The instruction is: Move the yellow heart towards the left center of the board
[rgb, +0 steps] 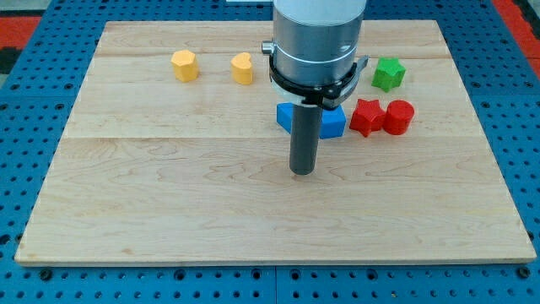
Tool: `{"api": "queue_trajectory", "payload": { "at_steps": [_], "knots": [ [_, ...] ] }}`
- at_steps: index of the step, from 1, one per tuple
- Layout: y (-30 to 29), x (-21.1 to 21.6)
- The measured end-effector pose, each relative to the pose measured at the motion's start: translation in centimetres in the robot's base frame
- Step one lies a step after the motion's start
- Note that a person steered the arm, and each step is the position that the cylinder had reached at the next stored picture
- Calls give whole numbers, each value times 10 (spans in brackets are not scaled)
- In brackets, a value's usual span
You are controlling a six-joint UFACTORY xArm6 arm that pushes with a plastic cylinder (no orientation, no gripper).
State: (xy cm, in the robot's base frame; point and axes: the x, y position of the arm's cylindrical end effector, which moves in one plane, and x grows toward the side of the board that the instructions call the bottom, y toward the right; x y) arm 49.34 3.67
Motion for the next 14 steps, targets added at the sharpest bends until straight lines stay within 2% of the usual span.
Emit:
{"api": "queue_trajectory", "payload": {
  "at_steps": [8,10,11,12,13,14],
  "knots": [
    [-6,3],
    [-39,14],
    [-74,-9],
    [-162,-84],
    [-168,-113],
    [-110,-113]
  ]
}}
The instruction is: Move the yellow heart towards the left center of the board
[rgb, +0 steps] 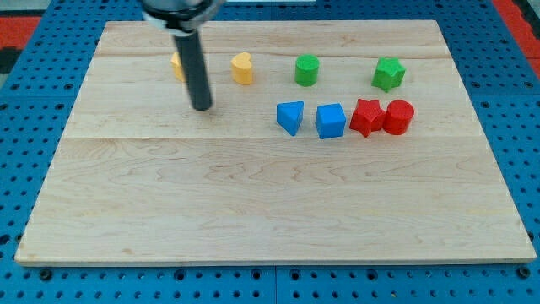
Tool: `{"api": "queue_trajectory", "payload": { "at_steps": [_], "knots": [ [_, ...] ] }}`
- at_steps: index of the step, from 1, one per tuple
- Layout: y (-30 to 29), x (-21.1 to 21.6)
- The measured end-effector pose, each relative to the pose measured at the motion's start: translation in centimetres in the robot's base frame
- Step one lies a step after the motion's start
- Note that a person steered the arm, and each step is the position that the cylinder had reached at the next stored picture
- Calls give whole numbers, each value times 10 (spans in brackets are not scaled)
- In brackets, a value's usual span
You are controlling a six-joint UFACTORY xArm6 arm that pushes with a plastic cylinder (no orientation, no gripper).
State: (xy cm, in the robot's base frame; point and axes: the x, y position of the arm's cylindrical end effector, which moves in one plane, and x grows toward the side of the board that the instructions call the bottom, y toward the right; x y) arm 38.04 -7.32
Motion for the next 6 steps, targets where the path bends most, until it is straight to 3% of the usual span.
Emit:
{"api": "queue_trajectory", "payload": {
  "at_steps": [1,3,6],
  "knots": [
    [61,-14],
    [63,-20],
    [62,-68]
  ]
}}
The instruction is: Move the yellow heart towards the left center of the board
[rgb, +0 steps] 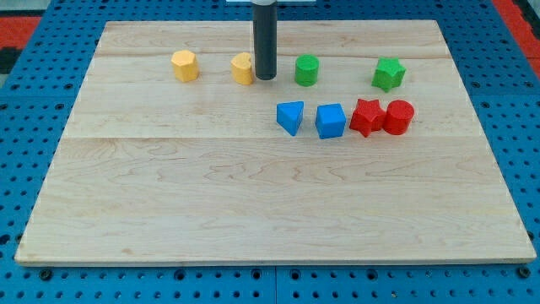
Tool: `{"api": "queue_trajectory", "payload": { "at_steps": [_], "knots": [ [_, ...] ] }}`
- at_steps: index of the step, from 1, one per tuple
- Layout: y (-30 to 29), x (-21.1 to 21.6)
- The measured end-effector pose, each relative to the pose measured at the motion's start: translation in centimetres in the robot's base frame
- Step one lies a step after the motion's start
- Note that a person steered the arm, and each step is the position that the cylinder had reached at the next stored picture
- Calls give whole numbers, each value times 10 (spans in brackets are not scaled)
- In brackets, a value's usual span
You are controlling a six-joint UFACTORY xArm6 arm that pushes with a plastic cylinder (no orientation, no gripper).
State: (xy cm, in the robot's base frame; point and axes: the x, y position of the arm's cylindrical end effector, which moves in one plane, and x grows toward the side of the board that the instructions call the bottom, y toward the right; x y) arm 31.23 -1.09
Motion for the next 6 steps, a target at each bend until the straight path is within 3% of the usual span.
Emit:
{"api": "queue_trajectory", "payload": {
  "at_steps": [3,6],
  "knots": [
    [-58,-19],
    [-67,-36]
  ]
}}
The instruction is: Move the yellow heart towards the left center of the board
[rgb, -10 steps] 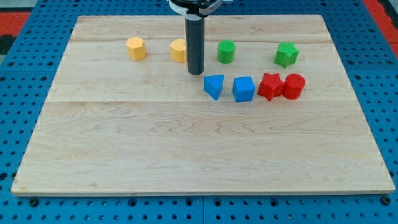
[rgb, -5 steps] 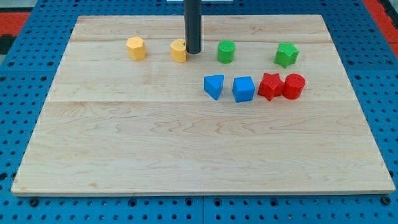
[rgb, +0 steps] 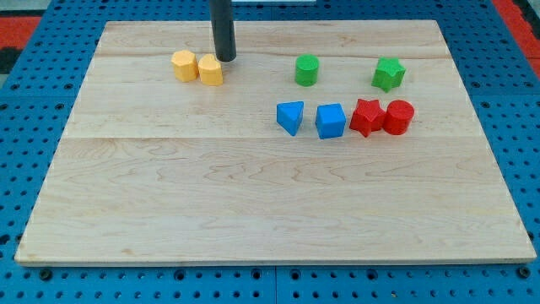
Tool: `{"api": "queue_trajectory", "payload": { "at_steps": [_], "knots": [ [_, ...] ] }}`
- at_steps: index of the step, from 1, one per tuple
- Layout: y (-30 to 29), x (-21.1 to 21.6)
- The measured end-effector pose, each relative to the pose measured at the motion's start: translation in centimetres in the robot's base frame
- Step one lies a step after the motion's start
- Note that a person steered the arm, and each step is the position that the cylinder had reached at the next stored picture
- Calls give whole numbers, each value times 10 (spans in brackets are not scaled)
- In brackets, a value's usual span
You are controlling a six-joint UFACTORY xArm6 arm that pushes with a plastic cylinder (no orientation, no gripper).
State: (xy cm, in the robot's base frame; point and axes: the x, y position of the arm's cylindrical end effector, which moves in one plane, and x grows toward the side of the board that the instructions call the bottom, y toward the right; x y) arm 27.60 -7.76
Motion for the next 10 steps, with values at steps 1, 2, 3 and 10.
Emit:
{"api": "queue_trajectory", "payload": {
  "at_steps": [1,2,3,10],
  "knots": [
    [-6,0],
    [-5,1],
    [-7,4],
    [6,55]
  ]
}}
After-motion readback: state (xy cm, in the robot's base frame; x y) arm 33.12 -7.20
